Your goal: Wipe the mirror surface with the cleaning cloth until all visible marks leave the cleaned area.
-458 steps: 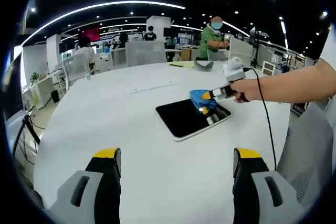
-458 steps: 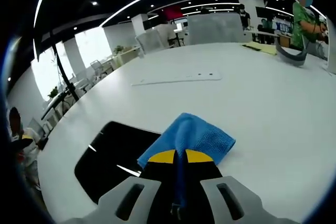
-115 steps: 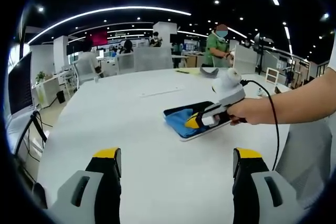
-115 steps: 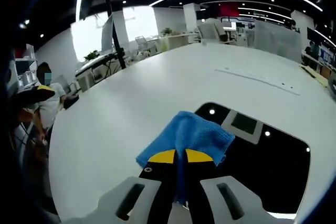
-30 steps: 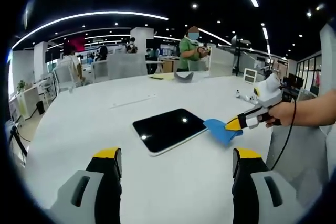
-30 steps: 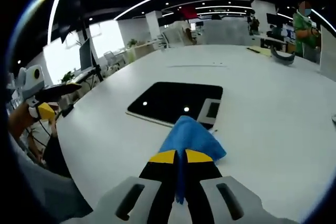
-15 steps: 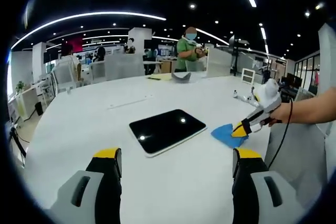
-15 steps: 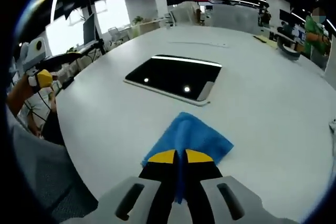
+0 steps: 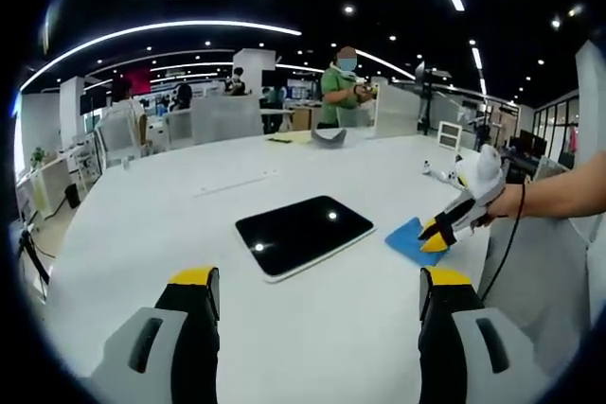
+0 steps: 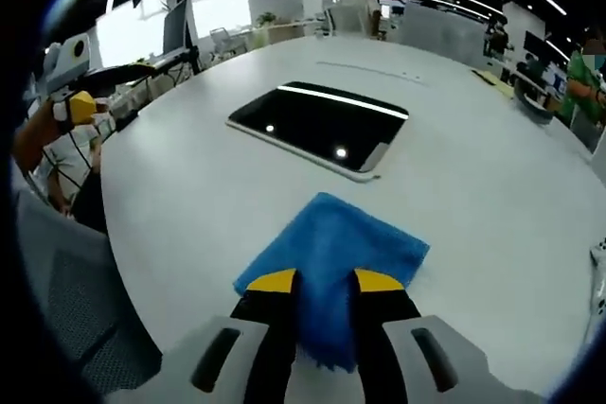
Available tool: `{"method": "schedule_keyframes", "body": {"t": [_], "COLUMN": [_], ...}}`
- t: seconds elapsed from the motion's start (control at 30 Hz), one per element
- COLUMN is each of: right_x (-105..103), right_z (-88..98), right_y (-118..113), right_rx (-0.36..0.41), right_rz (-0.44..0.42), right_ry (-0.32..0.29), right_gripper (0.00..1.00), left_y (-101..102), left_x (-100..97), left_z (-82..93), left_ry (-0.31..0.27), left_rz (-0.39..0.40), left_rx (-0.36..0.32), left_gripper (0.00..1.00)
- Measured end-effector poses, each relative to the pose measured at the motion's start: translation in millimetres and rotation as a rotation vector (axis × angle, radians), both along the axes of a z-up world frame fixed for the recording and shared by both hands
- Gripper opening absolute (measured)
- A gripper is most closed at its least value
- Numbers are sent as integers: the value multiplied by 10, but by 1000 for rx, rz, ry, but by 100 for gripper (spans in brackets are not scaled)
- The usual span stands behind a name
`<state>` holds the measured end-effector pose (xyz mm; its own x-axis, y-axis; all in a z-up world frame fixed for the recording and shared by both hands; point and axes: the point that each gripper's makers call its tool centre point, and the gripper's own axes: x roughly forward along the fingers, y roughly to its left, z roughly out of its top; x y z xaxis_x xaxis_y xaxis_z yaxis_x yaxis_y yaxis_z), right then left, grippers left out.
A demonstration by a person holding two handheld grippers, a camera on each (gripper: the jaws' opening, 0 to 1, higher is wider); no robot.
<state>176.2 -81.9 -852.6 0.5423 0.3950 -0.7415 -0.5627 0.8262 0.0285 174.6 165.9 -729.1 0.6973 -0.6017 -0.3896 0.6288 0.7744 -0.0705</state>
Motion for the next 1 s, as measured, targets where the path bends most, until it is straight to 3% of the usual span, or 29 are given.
{"method": "schedule_keyframes", "body": {"t": [0.23,0.33,0.43,0.5,0.7,0.83,0.9,1.0], "right_x": [-34,-40,21,2,-19,41,60,-13], "right_z": [1,42,162,302,631,1014,1284,1495], "right_y": [50,100,79,120,192,178,128,115], "right_rx": [31,79,48,96,130,147,147,153], "right_rz": [1,-24,-22,-41,-77,-170,-225,-248], "right_ry": [-26,16,-51,-67,-172,-316,-420,-469], "right_gripper": [26,33,38,37,40,54,62,72], "left_y": [-15,-47,-64,-58,-25,-2,13,78], "left_x": [11,6,2,4,-27,-14,-10,-5], "left_z": [0,-6,1,-3,-79,-74,-48,-7], "left_ry": [-1,0,-2,-2,13,0,-5,-15], "left_rz": [-2,-11,-17,-17,-8,13,24,51], "left_rx": [2,4,7,11,24,26,15,3], "left_gripper": [87,87,88,88,88,91,92,93]}}
